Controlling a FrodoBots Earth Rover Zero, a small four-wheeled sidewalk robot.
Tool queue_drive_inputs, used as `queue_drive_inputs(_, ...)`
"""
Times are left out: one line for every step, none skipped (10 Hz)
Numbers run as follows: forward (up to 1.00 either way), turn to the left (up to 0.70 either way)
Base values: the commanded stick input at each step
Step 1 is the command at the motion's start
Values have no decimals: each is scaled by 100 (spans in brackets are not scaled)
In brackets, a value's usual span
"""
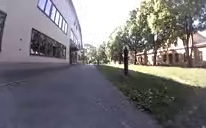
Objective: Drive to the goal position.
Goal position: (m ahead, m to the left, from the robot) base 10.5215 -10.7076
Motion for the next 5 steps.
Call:
queue_drive_inputs(45, 0)
queue_drive_inputs(45, 0)
queue_drive_inputs(45, 0)
queue_drive_inputs(45, 2)
queue_drive_inputs(45, 10)
